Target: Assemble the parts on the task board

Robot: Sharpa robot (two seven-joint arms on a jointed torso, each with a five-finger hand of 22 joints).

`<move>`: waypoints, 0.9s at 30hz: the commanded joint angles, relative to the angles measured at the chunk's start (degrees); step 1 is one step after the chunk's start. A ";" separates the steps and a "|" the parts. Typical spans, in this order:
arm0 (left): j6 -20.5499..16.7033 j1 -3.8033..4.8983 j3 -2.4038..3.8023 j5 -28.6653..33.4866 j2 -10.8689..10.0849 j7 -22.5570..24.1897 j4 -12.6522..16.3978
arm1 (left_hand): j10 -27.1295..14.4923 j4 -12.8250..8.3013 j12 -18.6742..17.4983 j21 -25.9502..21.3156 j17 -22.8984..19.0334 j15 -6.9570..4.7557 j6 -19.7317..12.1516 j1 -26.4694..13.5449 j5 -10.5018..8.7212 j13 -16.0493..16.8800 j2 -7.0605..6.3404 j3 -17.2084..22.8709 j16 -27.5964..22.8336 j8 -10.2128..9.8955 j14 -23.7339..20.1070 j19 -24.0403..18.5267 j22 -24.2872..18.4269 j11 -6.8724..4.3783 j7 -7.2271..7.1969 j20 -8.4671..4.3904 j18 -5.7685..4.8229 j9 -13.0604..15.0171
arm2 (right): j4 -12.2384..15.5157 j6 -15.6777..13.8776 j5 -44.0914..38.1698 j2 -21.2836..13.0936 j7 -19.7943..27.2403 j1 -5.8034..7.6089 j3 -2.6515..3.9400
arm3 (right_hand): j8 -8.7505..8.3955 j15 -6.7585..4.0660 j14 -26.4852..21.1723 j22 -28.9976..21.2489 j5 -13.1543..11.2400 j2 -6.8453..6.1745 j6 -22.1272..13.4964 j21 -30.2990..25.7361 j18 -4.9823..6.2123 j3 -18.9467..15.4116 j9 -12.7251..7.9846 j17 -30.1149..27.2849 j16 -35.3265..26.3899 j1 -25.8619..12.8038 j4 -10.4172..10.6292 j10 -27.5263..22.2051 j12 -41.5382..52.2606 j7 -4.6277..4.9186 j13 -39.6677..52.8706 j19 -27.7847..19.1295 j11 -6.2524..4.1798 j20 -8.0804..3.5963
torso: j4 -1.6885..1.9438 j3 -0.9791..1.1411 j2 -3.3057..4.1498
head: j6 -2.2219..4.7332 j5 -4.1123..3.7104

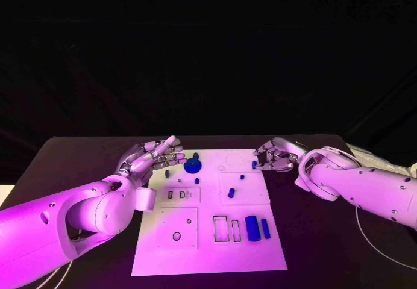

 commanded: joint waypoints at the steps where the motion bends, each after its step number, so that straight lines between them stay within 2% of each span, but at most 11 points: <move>1: 1.20 -0.02 0.03 0.05 0.11 0.74 0.03 | 0.32 -0.34 -0.17 -0.27 0.06 0.05 0.31 0.21 0.22 0.00 0.50 -0.09 -0.16 -0.33 0.35 0.39 -0.09 -0.14 -0.13 0.14 0.72 -0.06 | -0.56 0.97 -0.67 0.37 -0.60 -0.17 0.01 | -0.38 -0.08 1.96 -0.09 -0.06 -0.56 -0.36 -0.31 -0.08 -0.27 -0.06 -0.09 -0.21 0.04 -0.22 -0.38 -0.17 0.22 -0.02 -0.37 -0.05 -0.01 | -0.03 -0.06 -0.04 | -0.33 0.27; 4: 1.21 -0.03 0.03 0.05 0.19 0.74 -0.01 | 0.32 -0.34 -0.17 -0.27 0.06 0.05 0.31 0.21 0.22 0.00 0.50 -0.09 -0.16 -0.33 0.35 0.39 -0.09 -0.14 -0.13 0.14 0.72 -0.06 | -0.98 0.87 -0.73 0.65 -0.76 -0.28 0.01 | -0.26 -0.09 1.97 -0.03 -0.35 0.04 -0.28 -0.30 -0.09 -0.01 -0.01 -0.08 -0.23 0.54 -0.52 -0.33 -0.11 0.21 0.06 -0.32 -0.08 -0.01 | -0.02 -0.05 -0.06 | -0.22 0.16; 7: 1.21 -0.05 0.03 0.05 0.22 0.73 -0.02 | 0.32 -0.34 -0.17 -0.27 0.06 0.05 0.31 0.21 0.22 0.00 0.50 -0.09 -0.16 -0.33 0.35 0.39 -0.09 -0.14 -0.13 0.14 0.72 -0.06 | -1.32 0.87 -0.75 0.90 -0.85 -0.39 0.01 | -0.09 -0.11 1.98 0.00 -0.61 0.45 0.02 -0.29 -0.10 0.18 0.06 -0.08 -0.24 0.86 -0.76 -0.23 0.01 0.19 0.19 -0.28 -0.11 -0.02 | -0.04 -0.07 -0.03 | -0.59 0.25; 11: 1.21 -0.06 0.03 0.05 0.25 0.72 -0.06 | 0.32 -0.34 -0.17 -0.27 0.06 0.05 0.31 0.21 0.22 0.00 0.50 -0.09 -0.16 -0.33 0.35 0.39 -0.09 -0.14 -0.13 0.14 0.72 -0.06 | -1.80 0.96 -0.76 1.29 -0.88 -0.51 0.01 | 0.10 -0.15 2.01 0.01 -0.89 0.78 0.48 -0.28 -0.10 0.34 0.13 -0.04 -0.23 1.09 -1.00 -0.14 0.11 0.13 0.29 -0.25 -0.16 -0.04 | -0.07 -0.03 -0.05 | -0.68 0.26; 15: 1.21 -0.07 0.03 0.05 0.29 0.72 -0.07 | 0.32 -0.34 -0.17 -0.27 0.06 0.05 0.31 0.21 0.22 0.00 0.50 -0.09 -0.16 -0.33 0.35 0.39 -0.09 -0.14 -0.13 0.14 0.72 -0.06 | -2.34 1.20 -0.77 1.76 -0.82 -0.65 0.01 | 0.37 -0.22 2.03 0.04 -1.08 1.17 1.20 -0.27 -0.10 0.55 0.23 -0.01 -0.22 1.23 -1.22 0.07 0.37 0.04 0.53 -0.20 -0.26 -0.08 | 0.00 -0.09 -0.07 | -0.74 0.22; 16: 1.21 -0.07 0.03 0.05 0.30 0.71 -0.07 | 0.32 -0.34 -0.17 -0.27 0.06 0.05 0.31 0.21 0.22 0.00 0.50 -0.09 -0.16 -0.33 0.35 0.39 -0.09 -0.14 -0.13 0.14 0.72 -0.06 | -2.45 1.25 -0.77 1.85 -0.81 -0.67 0.01 | 0.46 -0.24 2.04 0.08 -1.14 1.27 1.43 -0.25 -0.11 0.61 0.26 0.01 -0.21 1.25 -1.27 0.16 0.49 0.00 0.63 -0.17 -0.29 -0.10 | 0.01 -0.10 -0.09 | -0.95 0.21; 19: 1.19 -0.08 0.03 0.05 0.31 0.70 -0.08 | 0.32 -0.34 -0.17 -0.27 0.06 0.05 0.31 0.21 0.22 0.00 0.50 -0.09 -0.16 -0.33 0.35 0.39 -0.09 -0.14 -0.13 0.14 0.72 -0.06 | -2.82 1.48 -0.78 2.15 -0.79 -0.73 0.01 | 0.68 -0.32 2.09 0.18 -1.31 1.54 2.08 -0.20 -0.12 0.79 0.32 0.13 -0.14 1.27 -1.41 0.39 0.78 -0.10 0.88 -0.10 -0.39 -0.16 | 0.02 -0.08 -0.09 | -0.87 0.30; 27: 1.16 -0.08 0.03 0.05 0.33 0.67 -0.10 | 0.32 -0.34 -0.17 -0.27 0.06 0.05 0.31 0.21 0.22 0.00 0.50 -0.09 -0.16 -0.33 0.35 0.39 -0.09 -0.14 -0.13 0.14 0.72 -0.06 | -3.49 2.25 -0.78 2.82 -0.51 -0.95 0.01 | 1.09 -0.51 2.22 0.61 -1.75 2.00 3.48 0.02 -0.20 1.23 0.42 0.57 0.15 1.25 -1.75 1.10 1.83 -0.36 1.82 0.19 -0.63 -0.32 | 0.01 -0.12 -0.11 | -1.49 0.01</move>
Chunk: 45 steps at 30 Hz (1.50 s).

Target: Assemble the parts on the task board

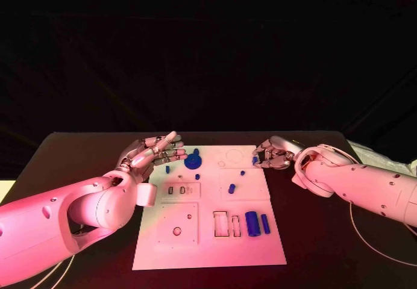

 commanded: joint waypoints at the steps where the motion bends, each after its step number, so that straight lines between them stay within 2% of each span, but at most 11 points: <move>1: 1.10 0.00 0.03 0.05 0.12 0.66 0.07 | 0.32 -0.34 -0.17 -0.27 0.07 0.05 0.31 0.21 0.22 0.00 0.50 -0.09 -0.17 -0.33 0.35 0.39 -0.10 -0.14 -0.13 0.14 0.71 -0.06 | -0.21 1.51 -0.61 0.25 0.15 -0.16 0.00 | 0.27 -0.41 2.37 0.23 -0.29 0.83 0.74 0.07 -0.22 0.09 0.10 0.20 0.22 -0.01 -0.28 0.49 0.45 -0.12 0.24 0.25 -0.21 -0.35 | 0.03 -0.03 0.00 | -0.22 -0.07; 7: 1.10 0.00 0.03 0.05 0.14 0.63 0.07 | 0.33 -0.55 -0.30 -0.35 0.09 0.05 0.34 0.29 0.22 0.00 0.55 -0.12 -0.29 -0.45 0.36 0.41 -0.18 -0.14 -0.14 0.15 0.72 -0.06 | -0.44 2.10 -0.61 0.54 0.24 -0.32 0.00 | 0.91 -0.67 2.46 0.53 -0.49 1.44 2.62 0.25 -0.27 0.64 0.27 0.50 0.43 -0.13 -0.51 0.66 0.49 -0.57 0.29 0.45 -0.56 -0.56 | -0.04 0.04 -0.03 | -0.66 -0.21; 9: 1.09 0.00 0.03 0.05 0.13 0.63 0.08 | 0.33 -0.55 -0.30 -0.35 0.09 0.05 0.34 0.29 0.22 0.00 0.55 -0.12 -0.29 -0.45 0.36 0.41 -0.18 -0.14 -0.14 0.15 0.72 -0.06 | -0.47 2.30 -0.61 0.62 0.24 -0.34 0.00 | 1.15 -0.79 2.44 0.47 -0.52 1.62 3.27 0.23 -0.25 0.84 0.32 0.43 0.37 -0.21 -0.58 0.48 0.03 -0.76 -0.10 0.42 -0.72 -0.65 | -0.04 0.07 -0.02 | -0.47 0.00; 19: 1.18 0.00 0.03 0.05 0.20 0.67 0.03 | 0.32 -0.58 -0.33 -0.37 0.09 0.06 0.34 0.30 0.22 0.00 0.55 -0.13 -0.31 -0.48 0.36 0.41 -0.19 -0.13 -0.12 0.15 0.71 -0.06 | -0.74 2.12 -0.55 0.82 0.58 -0.38 0.00 | 2.64 -1.53 2.49 0.62 -1.56 3.40 6.59 0.32 -0.27 2.77 0.65 0.68 0.49 0.22 -1.39 0.86 0.02 -1.96 0.04 0.55 -1.65 -1.27 | 0.06 -0.01 -0.12 | -1.53 -0.26; 26: 1.21 -0.01 0.03 0.05 0.19 0.68 -0.02 | 0.32 -0.58 -0.33 -0.37 0.09 0.06 0.34 0.30 0.22 0.00 0.55 -0.13 -0.31 -0.48 0.36 0.41 -0.19 -0.13 -0.12 0.15 0.71 -0.06 | -0.06 -2.56 1.24 0.76 1.75 -0.38 0.03 | 3.61 -2.03 2.62 1.02 -2.55 4.60 8.09 0.53 -0.36 4.00 0.86 1.14 0.78 -0.14 -1.74 1.97 1.06 -2.72 1.01 0.82 -2.23 -1.76 | -0.05 0.07 -0.08 | -1.69 -0.04; 30: 1.24 -0.01 0.03 0.05 0.23 0.68 -0.10 | 0.32 -0.58 -0.33 -0.37 0.09 0.06 0.34 0.30 0.22 0.00 0.55 -0.13 -0.31 -0.48 0.36 0.41 -0.19 -0.13 -0.12 0.15 0.71 -0.06 | 1.48 -4.37 3.50 0.11 1.11 -0.31 0.10 | 3.66 -2.08 2.60 0.97 -2.64 4.72 8.13 0.51 -0.35 4.11 0.85 1.05 0.71 -0.35 -1.70 1.97 0.89 -2.76 0.89 0.81 -2.26 -1.82 | 0.09 -0.03 -0.16 | -1.47 -0.07; 35: 1.23 -0.01 0.03 0.05 0.20 0.69 -0.22 | 0.32 -0.63 -0.37 -0.40 0.10 0.06 0.35 0.30 0.22 0.00 0.56 -0.15 -0.36 -0.52 0.35 0.41 -0.22 -0.12 -0.11 0.15 0.71 -0.06 | 5.14 -5.80 4.60 -0.84 -1.40 0.30 0.26 | 3.64 -2.12 2.57 0.89 -2.67 4.88 8.00 0.48 -0.35 4.28 0.80 0.85 0.57 -0.74 -1.61 1.81 0.37 -2.75 0.47 0.78 -2.27 -1.90 | -0.13 -0.04 -0.20 | -1.33 0.03; 37: 1.24 -0.01 0.03 0.05 0.23 0.68 -0.26 | 0.32 -0.64 -0.38 -0.40 0.10 0.07 0.35 0.30 0.22 0.00 0.57 -0.15 -0.36 -0.53 0.35 0.41 -0.22 -0.12 -0.11 0.15 0.71 -0.06 | 6.79 -5.74 4.17 -1.06 -3.33 0.66 0.28 | 3.55 -2.12 2.52 0.83 -2.61 5.01 7.77 0.45 -0.34 4.49 0.72 0.62 0.40 -0.91 -1.62 1.39 -0.60 -2.71 -0.35 0.76 -2.26 -1.93 | -0.09 -0.03 -0.22 | -1.49 -0.16; 39: 1.29 -0.01 0.03 0.05 0.29 0.65 -0.29 | 0.32 -0.64 -0.38 -0.40 0.10 0.07 0.35 0.30 0.22 0.00 0.57 -0.15 -0.36 -0.53 0.35 0.41 -0.22 -0.12 -0.11 0.15 0.71 -0.06 | 8.60 -5.49 3.28 -1.26 -5.37 0.95 0.30 | 3.31 -2.08 2.39 0.58 -2.50 5.15 7.34 0.34 -0.32 4.91 0.57 0.01 -0.03 -1.21 -1.67 0.20 -3.42 -2.58 -2.71 0.66 -2.17 -1.95 | 0.01 -0.05 -0.31 | -1.14 -0.37; 43: 1.40 -0.01 0.03 0.05 0.42 0.59 -0.45 | 0.32 -0.66 -0.39 -0.41 0.10 0.07 0.35 0.31 0.22 0.00 0.57 -0.15 -0.37 -0.54 0.34 0.41 -0.23 -0.12 -0.11 0.15 0.71 -0.06 | 11.50 -4.84 0.94 -0.99 -8.94 1.26 0.31 | 3.08 -2.00 2.32 0.44 -2.48 5.16 7.03 0.27 -0.30 5.27 0.41 -0.33 -0.30 -1.90 -1.55 0.00 -4.90 -2.43 -3.84 0.63 -2.06 -1.92 | 0.20 -0.01 -0.49 | -1.71 -0.42; 45: 1.40 -0.01 0.03 0.05 0.44 0.56 -0.59 | 0.32 -0.67 -0.39 -0.42 0.10 0.07 0.36 0.31 0.22 0.00 0.57 -0.15 -0.38 -0.54 0.34 0.41 -0.24 -0.12 -0.11 0.15 0.71 -0.06 | 12.40 -4.49 -0.15 -0.40 -10.32 1.33 0.31 | 3.06 -1.99 2.33 0.54 -2.49 5.15 7.03 0.31 -0.32 5.31 0.40 -0.30 -0.29 -2.05 -1.51 0.11 -4.87 -2.42 -3.78 0.69 -2.05 -1.91 | 0.26 -0.01 -0.59 | -1.37 0.06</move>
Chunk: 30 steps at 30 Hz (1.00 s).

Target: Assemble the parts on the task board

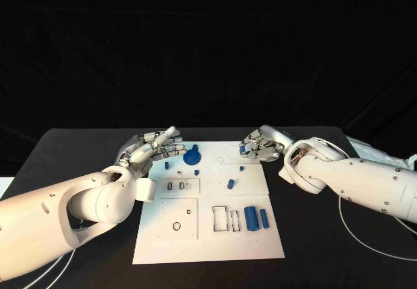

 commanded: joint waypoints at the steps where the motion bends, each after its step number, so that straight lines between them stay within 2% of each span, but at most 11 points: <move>1: 1.29 0.01 0.03 0.05 0.13 0.56 -0.19 | 0.33 -0.28 -0.39 -0.21 0.07 0.07 0.36 0.08 0.22 0.00 0.34 -0.06 -0.38 -0.21 0.34 0.41 -0.07 -0.12 -0.11 0.15 0.71 -0.06 | 1.47 0.25 -3.56 0.95 -6.09 0.08 -0.01 | 0.35 -0.26 2.40 0.12 0.37 0.17 0.97 0.04 -0.33 0.40 0.14 0.00 -0.29 -0.72 0.06 0.06 -0.18 -0.27 0.00 -0.12 0.09 -0.25 | 0.23 0.01 -0.26 | 0.11 0.46; 8: 1.32 0.00 0.01 0.05 0.31 0.52 -0.90 | 0.33 -0.30 -0.40 -0.22 0.07 0.07 0.37 0.08 0.22 0.00 0.35 -0.06 -0.40 -0.23 0.34 0.42 -0.08 -0.12 -0.12 0.16 0.71 -0.06 | 3.99 1.41 -9.59 3.68 -9.95 0.11 -0.21 | 0.48 -0.34 2.59 0.84 0.69 0.20 1.29 0.37 -0.45 0.87 0.14 0.67 0.16 -0.93 -0.19 2.12 3.28 -0.44 3.15 0.32 -0.05 -0.26 | 0.39 0.02 -0.47 | -0.47 0.84; 12: 1.27 -0.04 -0.01 0.05 0.42 0.54 -1.33 | 0.34 -0.32 -0.41 -0.23 0.07 0.07 0.38 0.09 0.22 0.00 0.36 -0.07 -0.41 -0.23 0.34 0.43 -0.08 -0.12 -0.12 0.16 0.71 -0.06 | 4.99 2.54 -12.58 5.90 -11.98 0.06 -0.67 | 0.52 -0.36 2.67 0.96 0.68 -0.06 1.40 0.45 -0.47 0.90 0.13 0.90 0.33 -1.29 -0.25 2.71 4.21 -0.45 4.01 0.43 -0.06 -0.29 | 0.41 -0.03 -0.55 | -0.42 1.42; 14: 1.26 -0.05 -0.01 0.05 0.47 0.56 -1.46 | 0.34 -0.32 -0.41 -0.23 0.07 0.07 0.38 0.09 0.22 0.00 0.36 -0.07 -0.41 -0.24 0.34 0.43 -0.08 -0.12 -0.12 0.16 0.71 -0.06 | 5.23 2.97 -13.80 6.94 -12.75 -0.02 -0.86 | 0.53 -0.36 2.68 0.97 0.68 -0.15 1.43 0.46 -0.47 0.88 0.12 0.90 0.33 -1.44 -0.24 2.81 4.37 -0.45 4.17 0.44 -0.06 -0.29 | 0.47 -0.09 -0.60 | -0.73 1.51; 19: 1.34 -0.07 -0.02 0.03 0.50 0.48 -1.60 | 0.35 -0.72 -0.56 -0.30 0.07 0.07 0.44 0.43 0.23 0.00 0.49 0.07 -0.58 -0.37 0.34 0.49 -0.17 -0.14 -0.17 0.16 0.72 -0.05 | 5.01 3.31 -16.73 9.55 -14.60 -0.29 -1.33 | 0.51 -0.38 2.70 0.95 0.98 -0.40 1.48 0.48 -0.47 0.90 0.06 0.87 0.32 -2.20 -0.07 2.84 4.19 -0.47 4.13 0.47 -0.08 -0.31 | 0.41 -0.08 -0.57 | -0.69 2.16; 25: 1.06 -0.07 -0.02 0.01 0.53 0.53 -1.73 | 0.36 -0.74 -0.57 -0.31 0.07 0.07 0.45 0.45 0.23 0.00 0.50 0.07 -0.59 -0.38 0.34 0.49 -0.17 -0.14 -0.17 0.16 0.71 -0.05 | 4.38 3.61 -18.97 11.87 -15.50 -0.79 -1.72 | 0.49 -0.38 2.67 0.88 1.14 -0.59 1.48 0.46 -0.46 0.88 0.03 0.71 0.22 -2.56 0.01 2.87 4.20 -0.47 4.21 0.45 -0.07 -0.32 | 0.48 -0.13 -0.52 | -0.49 2.46; 30: 0.68 -0.06 -0.02 0.01 0.73 0.37 -2.01 | 0.37 -0.75 -0.61 -0.35 0.06 0.09 0.47 0.36 0.21 0.00 0.48 0.01 -0.67 -0.42 0.30 0.48 -0.21 -0.12 -0.11 0.17 0.70 -0.05 | 3.90 3.95 -20.12 13.18 -15.53 -1.31 -1.92 | 0.46 -0.38 2.62 0.67 1.23 -0.90 1.51 0.37 -0.42 0.78 -0.01 0.47 0.05 -3.10 0.16 2.92 4.23 -0.47 4.33 0.36 -0.07 -0.32 | 0.64 -0.13 -0.54 | -0.65 2.28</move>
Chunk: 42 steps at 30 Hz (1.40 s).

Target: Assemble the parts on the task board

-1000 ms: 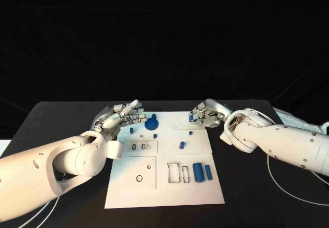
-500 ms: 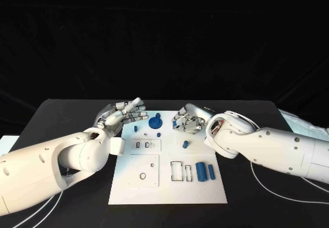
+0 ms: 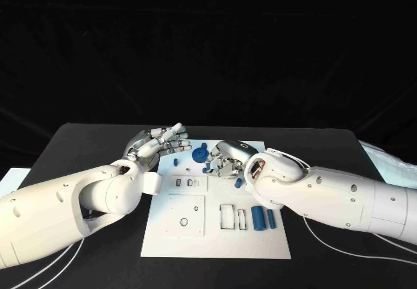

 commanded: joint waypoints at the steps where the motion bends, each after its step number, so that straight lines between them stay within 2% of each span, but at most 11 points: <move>1: 0.55 0.01 0.03 0.01 0.21 0.39 -0.05 | 0.38 -0.34 -0.38 -0.37 0.07 0.10 0.27 0.02 0.21 0.00 0.17 -0.10 -0.25 -0.21 0.29 0.26 -0.10 -0.12 0.11 -0.04 0.70 -0.05 | -0.28 1.29 -3.57 0.65 -1.38 -0.32 -0.06 | 0.47 -0.39 2.61 -0.07 0.38 -0.03 1.53 0.00 -0.41 -0.08 0.02 -0.05 0.05 -0.46 0.44 0.36 0.00 -0.47 0.27 0.14 -0.20 -0.13 | 0.05 -0.01 0.00 | -0.34 0.07; 3: 0.56 0.01 0.03 0.02 0.22 0.30 -0.11 | 0.39 -0.34 -0.39 -0.38 0.07 0.10 0.28 -0.01 0.21 0.00 0.16 -0.12 -0.27 -0.23 0.27 0.26 -0.11 -0.11 0.12 -0.03 0.70 -0.05 | -0.44 1.25 -3.68 1.14 -1.19 -0.49 -0.11 | 0.47 -0.39 2.61 -0.08 0.38 -0.04 1.53 0.00 -0.41 -0.08 0.02 -0.06 0.03 -0.46 0.44 0.37 0.01 -0.47 0.28 0.14 -0.20 -0.13 | 0.07 -0.07 -0.04 | -0.16 0.19; 6: 0.50 0.02 0.03 0.05 0.25 0.18 -0.29 | 0.40 -0.34 -0.41 -0.40 0.07 0.11 0.29 -0.07 0.21 0.00 0.15 -0.16 -0.30 -0.25 0.27 0.26 -0.13 -0.10 0.14 -0.03 0.70 -0.05 | -0.65 1.31 -3.78 1.86 -0.87 -0.77 -0.18 | 0.46 -0.39 2.58 -0.09 0.39 -0.06 1.53 -0.01 -0.41 -0.08 0.01 -0.20 -0.06 -0.49 0.44 0.37 0.01 -0.48 0.29 0.13 -0.20 -0.13 | 0.05 -0.01 -0.03 | -0.13 0.46; 9: 0.47 0.02 0.03 0.07 0.27 0.14 -0.39 | 0.40 -0.34 -0.41 -0.40 0.07 0.11 0.29 -0.07 0.21 0.00 0.15 -0.16 -0.30 -0.25 0.27 0.26 -0.13 -0.10 0.14 -0.03 0.70 -0.05 | -0.89 1.58 -3.80 2.57 -0.51 -1.02 -0.28 | 0.45 -0.39 2.58 -0.10 0.39 -0.12 1.52 -0.01 -0.41 -0.08 0.01 -0.22 -0.08 -0.52 0.42 0.34 -0.04 -0.48 0.26 0.13 -0.21 -0.13 | 0.06 0.00 -0.07 | -0.38 0.75; 14: 0.49 0.02 0.03 0.08 0.30 0.12 -0.38 | 0.40 -0.34 -0.41 -0.40 0.07 0.11 0.29 -0.07 0.21 0.00 0.15 -0.16 -0.30 -0.25 0.27 0.26 -0.13 -0.10 0.14 -0.03 0.70 -0.05 | -1.38 2.00 -3.82 3.58 -0.13 -1.38 -0.44 | 0.45 -0.39 2.58 -0.09 0.38 -0.17 1.52 -0.01 -0.41 -0.10 0.00 -0.20 -0.06 -0.56 0.42 0.33 -0.04 -0.48 0.28 0.14 -0.21 -0.13 | 0.18 -0.01 -0.04 | -0.37 0.92; 24: 0.44 0.02 0.03 0.09 0.30 0.12 -0.18 | 0.40 -0.34 -0.41 -0.40 0.07 0.11 0.29 -0.07 0.21 0.00 0.15 -0.16 -0.30 -0.25 0.27 0.26 -0.13 -0.10 0.14 -0.03 0.70 -0.05 | -2.10 2.71 -4.12 5.04 0.00 -1.91 -0.64 | 0.45 -0.39 2.57 -0.11 0.37 -0.22 1.54 -0.02 -0.41 -0.11 0.00 -0.20 -0.07 -0.67 0.44 0.38 0.11 -0.48 0.44 0.13 -0.20 -0.13 | 0.09 -0.05 -0.05 | -0.69 1.24; 28: 0.48 0.02 0.03 0.09 0.30 0.10 -0.09 | 0.42 -0.34 -0.44 -0.43 0.06 0.13 0.31 -0.17 0.21 0.00 0.11 -0.24 -0.37 -0.29 0.24 0.26 -0.16 -0.08 0.16 -0.02 0.69 -0.05 | -2.33 2.98 -4.19 5.35 -0.39 -2.18 -0.68 | 0.44 -0.39 2.56 -0.13 0.35 -0.31 1.53 -0.03 -0.40 -0.14 -0.01 -0.23 -0.09 -0.75 0.43 0.31 -0.01 -0.48 0.36 0.12 -0.20 -0.13 | 0.04 -0.01 0.01 | -0.86 1.68; 31: 0.50 0.02 0.03 0.09 0.30 0.09 -0.03 | 0.43 -0.34 -0.45 -0.44 0.06 0.13 0.32 -0.20 0.21 0.00 0.10 -0.26 -0.39 -0.31 0.24 0.26 -0.17 -0.07 0.17 -0.01 0.69 -0.05 | -2.39 3.44 -4.27 5.44 -0.60 -2.37 -0.69 | 0.44 -0.39 2.56 -0.12 0.35 -0.33 1.53 -0.03 -0.41 -0.14 -0.02 -0.24 -0.10 -0.76 0.43 0.31 -0.01 -0.48 0.37 0.12 -0.20 -0.13 | 0.10 -0.02 -0.04 | -1.07 1.56; 38: 0.49 0.02 0.03 0.09 0.21 0.07 0.07 | 0.43 -0.34 -0.45 -0.44 0.06 0.13 0.32 -0.20 0.21 0.00 0.10 -0.26 -0.39 -0.31 0.24 0.26 -0.17 -0.07 0.17 -0.01 0.69 -0.05 | -2.24 4.16 -4.69 5.23 -1.31 -2.58 -0.71 | 0.40 -0.40 2.53 -0.28 0.38 -0.76 1.51 -0.11 -0.38 -0.22 -0.05 -0.33 -0.18 -0.88 0.24 0.14 -0.22 -0.48 0.29 0.04 -0.21 -0.13 | 0.01 0.04 0.00 | -1.19 1.62; 42: 0.50 0.03 0.03 0.09 0.18 0.05 0.09 | 0.43 -0.34 -0.45 -0.44 0.06 0.13 0.32 -0.20 0.21 0.00 0.10 -0.26 -0.39 -0.31 0.24 0.26 -0.17 -0.07 0.17 -0.01 0.69 -0.05 | -2.42 4.51 -5.05 5.30 -1.74 -2.62 -0.72 | 0.37 -0.39 2.50 -0.43 0.40 -1.02 1.48 -0.18 -0.35 -0.26 -0.08 -0.48 -0.29 -0.95 0.12 -0.04 -0.51 -0.46 0.11 -0.04 -0.21 -0.13 | -0.04 0.01 -0.04 | -1.27 1.62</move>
